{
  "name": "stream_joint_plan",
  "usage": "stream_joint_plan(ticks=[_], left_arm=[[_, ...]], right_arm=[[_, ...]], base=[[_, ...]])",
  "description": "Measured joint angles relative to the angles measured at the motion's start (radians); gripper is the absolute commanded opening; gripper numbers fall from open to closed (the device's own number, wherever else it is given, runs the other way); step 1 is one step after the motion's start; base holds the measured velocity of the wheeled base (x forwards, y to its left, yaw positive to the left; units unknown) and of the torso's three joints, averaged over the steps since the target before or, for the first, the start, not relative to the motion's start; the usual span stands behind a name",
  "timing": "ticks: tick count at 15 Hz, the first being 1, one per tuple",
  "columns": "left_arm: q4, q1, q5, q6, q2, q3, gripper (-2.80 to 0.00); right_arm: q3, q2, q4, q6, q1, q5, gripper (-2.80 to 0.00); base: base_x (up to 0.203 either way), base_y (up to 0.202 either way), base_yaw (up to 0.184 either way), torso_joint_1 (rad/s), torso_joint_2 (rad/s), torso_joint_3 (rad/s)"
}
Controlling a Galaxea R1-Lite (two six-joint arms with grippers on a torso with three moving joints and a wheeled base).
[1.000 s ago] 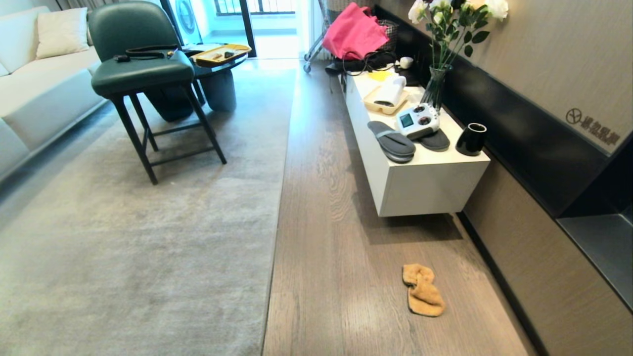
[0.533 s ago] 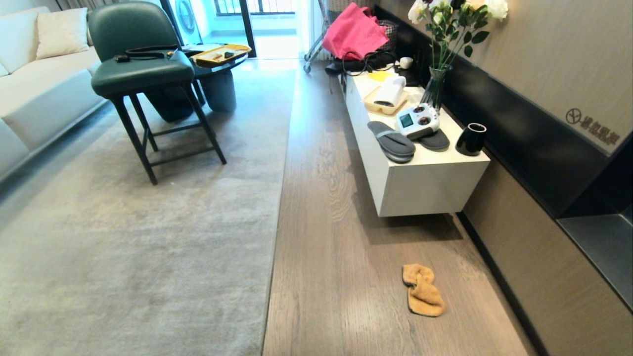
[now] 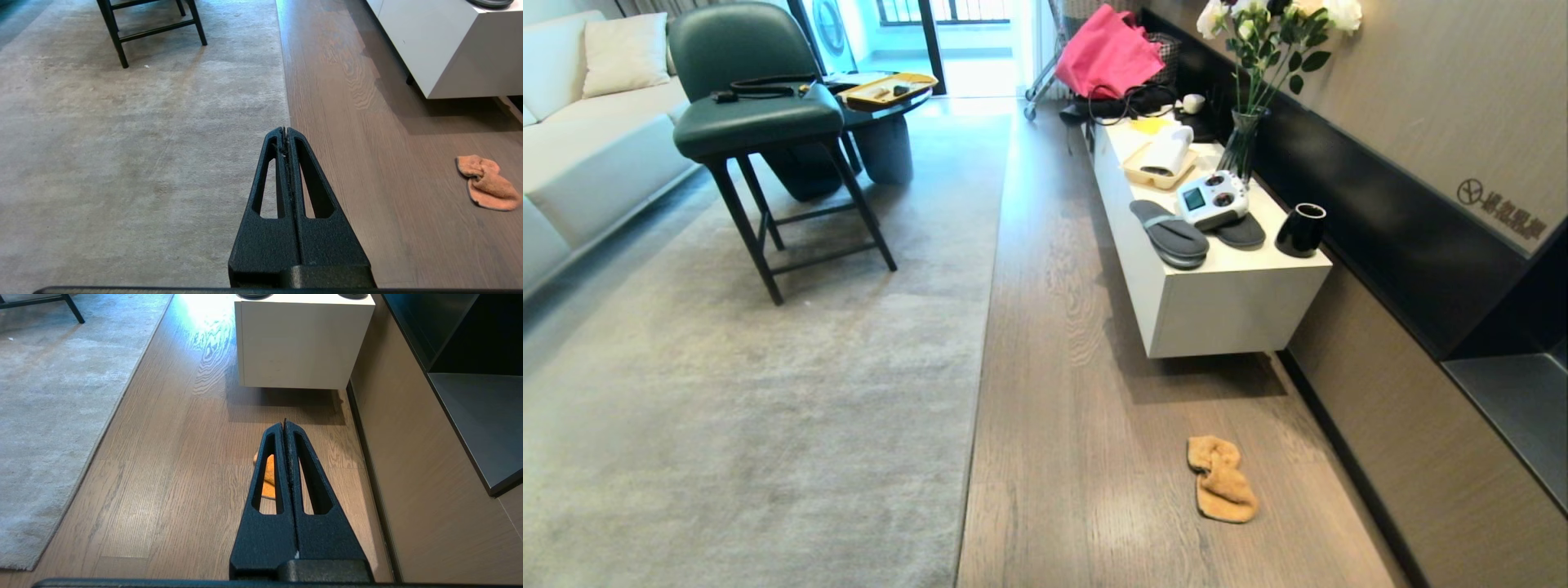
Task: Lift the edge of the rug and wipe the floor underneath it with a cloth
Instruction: Pick up the rag
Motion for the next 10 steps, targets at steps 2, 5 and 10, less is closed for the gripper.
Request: stream_joint_plan(ticks=[2, 5, 10], left_arm=[[0.0, 0.0, 0.0, -0.001, 0.0, 0.0, -2.8], [-0.001, 0.0, 0.0, -0.006, 0.0, 0.001, -2.8], [-0.001, 0.0, -0.001, -0.007, 0.0, 0.001, -2.8]], right_arm=[[0.0, 0.0, 0.0, 0.0, 0.0, 0.0, -2.8], [0.0, 0.0, 0.0, 0.0, 0.0, 0.0, -2.8], [0.0, 0.0, 0.0, 0.0, 0.0, 0.0, -2.8]], base=[[0.0, 0.0, 0.0, 0.0, 0.0, 0.0], [0.0, 0.0, 0.0, 0.0, 0.0, 0.0], [0.0, 0.0, 0.0, 0.0, 0.0, 0.0]])
